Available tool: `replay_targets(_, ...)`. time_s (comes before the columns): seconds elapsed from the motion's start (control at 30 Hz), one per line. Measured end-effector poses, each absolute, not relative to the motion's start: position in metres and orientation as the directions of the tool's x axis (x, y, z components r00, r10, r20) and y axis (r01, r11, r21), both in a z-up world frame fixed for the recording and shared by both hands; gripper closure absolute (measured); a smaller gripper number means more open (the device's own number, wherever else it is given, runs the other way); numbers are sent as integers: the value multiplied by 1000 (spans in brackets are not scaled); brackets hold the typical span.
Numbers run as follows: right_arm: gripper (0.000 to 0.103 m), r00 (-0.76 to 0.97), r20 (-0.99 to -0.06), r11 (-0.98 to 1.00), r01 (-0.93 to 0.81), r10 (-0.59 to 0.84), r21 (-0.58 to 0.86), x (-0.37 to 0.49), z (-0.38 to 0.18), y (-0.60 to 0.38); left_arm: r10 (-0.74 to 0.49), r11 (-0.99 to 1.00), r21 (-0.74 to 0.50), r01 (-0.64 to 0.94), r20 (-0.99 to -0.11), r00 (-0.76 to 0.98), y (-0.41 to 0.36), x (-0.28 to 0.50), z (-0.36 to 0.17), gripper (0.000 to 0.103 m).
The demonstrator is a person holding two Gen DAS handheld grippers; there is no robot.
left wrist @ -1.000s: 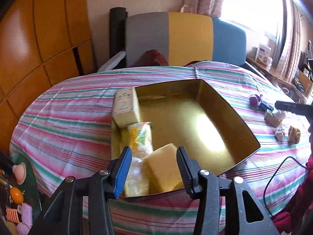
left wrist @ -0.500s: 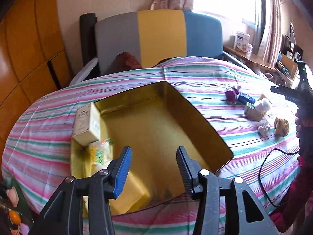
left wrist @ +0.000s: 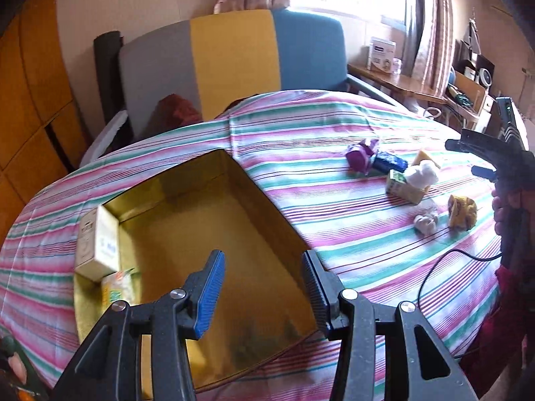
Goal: Organize objects
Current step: 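Move both tools back toward the remaining items on the table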
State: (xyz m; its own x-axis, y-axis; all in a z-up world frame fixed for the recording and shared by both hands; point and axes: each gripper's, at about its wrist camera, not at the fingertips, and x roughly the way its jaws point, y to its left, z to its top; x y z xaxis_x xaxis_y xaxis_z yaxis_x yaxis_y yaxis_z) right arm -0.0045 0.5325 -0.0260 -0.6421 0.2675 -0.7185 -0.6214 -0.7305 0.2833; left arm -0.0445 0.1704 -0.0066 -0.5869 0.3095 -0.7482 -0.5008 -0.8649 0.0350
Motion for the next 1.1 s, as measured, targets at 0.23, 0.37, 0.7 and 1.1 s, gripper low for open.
replay_targets(0.23,9,-645,-715,-672,-658,269,340,7,-27,545,356,-832,-1,-555,-769,-531,206,-52,-7,55)
replay_targets(0.37,9,-657,-708,-649,-661,258,377,12,-27,550,389,-810,-34,-585,-778,-493,231,-61,-5,55)
replay_targets(0.7,8,-689,-695,-659,-622,204,423,12,-26,548,486,-791,-271,-548,-823,-295,297,-123,-19,61)
replay_targets(1.1,7,-713,-692,-658,-575,110,487,7,-33,549,534,-813,-446,-376,-828,-173,376,-205,-86,64)
